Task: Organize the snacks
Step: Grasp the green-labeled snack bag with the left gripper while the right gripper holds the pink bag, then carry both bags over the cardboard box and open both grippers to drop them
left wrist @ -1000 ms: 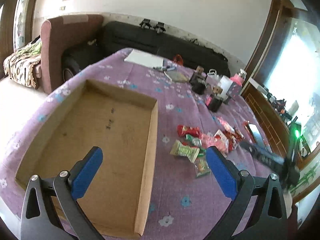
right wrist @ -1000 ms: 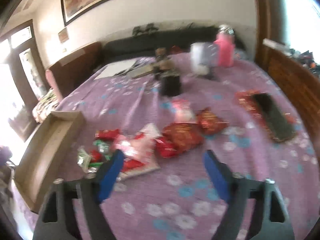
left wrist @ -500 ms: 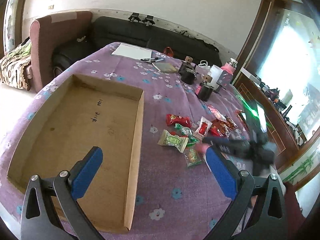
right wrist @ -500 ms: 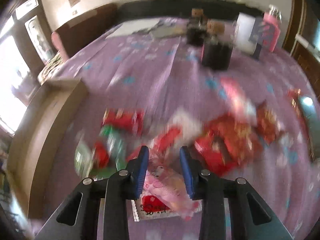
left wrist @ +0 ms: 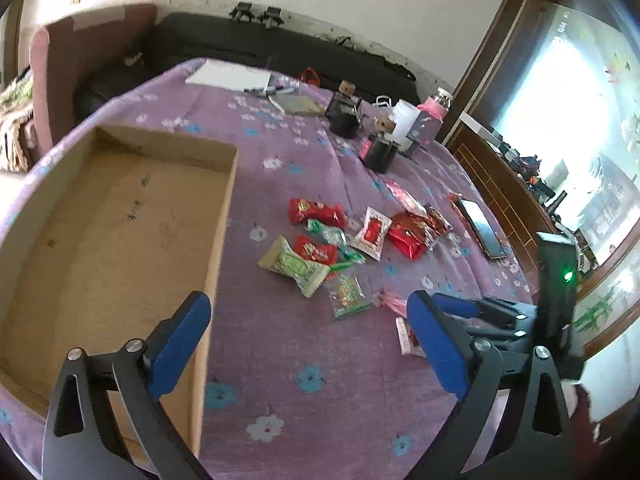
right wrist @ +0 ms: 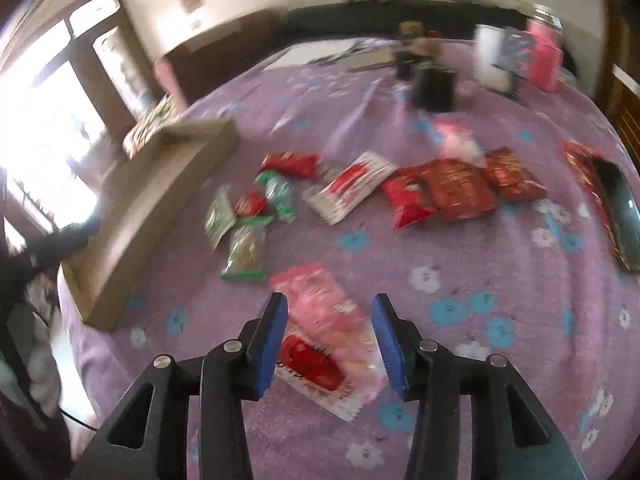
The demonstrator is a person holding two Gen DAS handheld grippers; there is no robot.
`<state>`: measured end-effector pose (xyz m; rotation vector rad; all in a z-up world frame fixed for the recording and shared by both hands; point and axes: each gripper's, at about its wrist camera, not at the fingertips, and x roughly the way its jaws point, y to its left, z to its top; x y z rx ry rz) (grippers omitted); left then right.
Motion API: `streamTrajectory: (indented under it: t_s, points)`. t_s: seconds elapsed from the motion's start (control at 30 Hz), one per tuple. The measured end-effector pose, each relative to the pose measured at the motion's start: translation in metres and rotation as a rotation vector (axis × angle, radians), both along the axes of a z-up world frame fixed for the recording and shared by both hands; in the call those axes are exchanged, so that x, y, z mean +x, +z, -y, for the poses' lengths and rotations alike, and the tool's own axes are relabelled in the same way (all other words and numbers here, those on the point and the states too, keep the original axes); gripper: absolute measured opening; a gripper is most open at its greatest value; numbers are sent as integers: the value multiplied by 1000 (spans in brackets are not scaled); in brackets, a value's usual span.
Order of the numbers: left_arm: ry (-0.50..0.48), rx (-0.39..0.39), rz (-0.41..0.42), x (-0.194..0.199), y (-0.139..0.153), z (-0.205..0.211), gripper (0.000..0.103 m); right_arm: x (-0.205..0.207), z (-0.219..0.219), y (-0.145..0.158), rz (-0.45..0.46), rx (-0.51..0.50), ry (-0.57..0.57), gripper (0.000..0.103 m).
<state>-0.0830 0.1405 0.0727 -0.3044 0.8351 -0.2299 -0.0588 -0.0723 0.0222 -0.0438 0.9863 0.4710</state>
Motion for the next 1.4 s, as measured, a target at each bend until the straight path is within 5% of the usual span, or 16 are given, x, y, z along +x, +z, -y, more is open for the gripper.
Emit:
streamTrajectory:
  t_s: [0.27, 0.37, 0.57, 0.77, 0.83, 0.9, 1.1, 1.17, 1.2, 1.4]
  points:
    - [-4, 13, -32, -2, -4, 7, 99, 3, -13, -19, 45, -61, 16, 42]
    - [-17, 39, -45, 3, -8, 20, 99, 7, 0, -19, 71, -53, -40, 30]
    - [-39, 93, -51, 20, -15, 47, 99, 22, 54, -22, 67, 101, -233, 32]
    - [-89, 184, -66, 38, -36, 80, 82, 22, 70, -19, 73, 152, -262, 37]
    - [-100, 194, -74, 43, -42, 87, 63, 21, 68, -19, 81, 144, -253, 44]
    - [-108, 199, -82, 48, -47, 91, 56, 19, 65, -20, 81, 138, -241, 44]
    - [-72, 205, -98, 61, -62, 89, 56, 18, 55, -24, 58, 116, -204, 48]
    - [-65, 235, -89, 60, -62, 90, 46, 18, 52, -24, 59, 113, -188, 53]
    - [-62, 250, -85, 60, -62, 90, 27, 18, 52, -24, 59, 112, -183, 55]
    - [-55, 140, -111, 48, -62, 72, 28, 17, 51, -24, 62, 107, -180, 56]
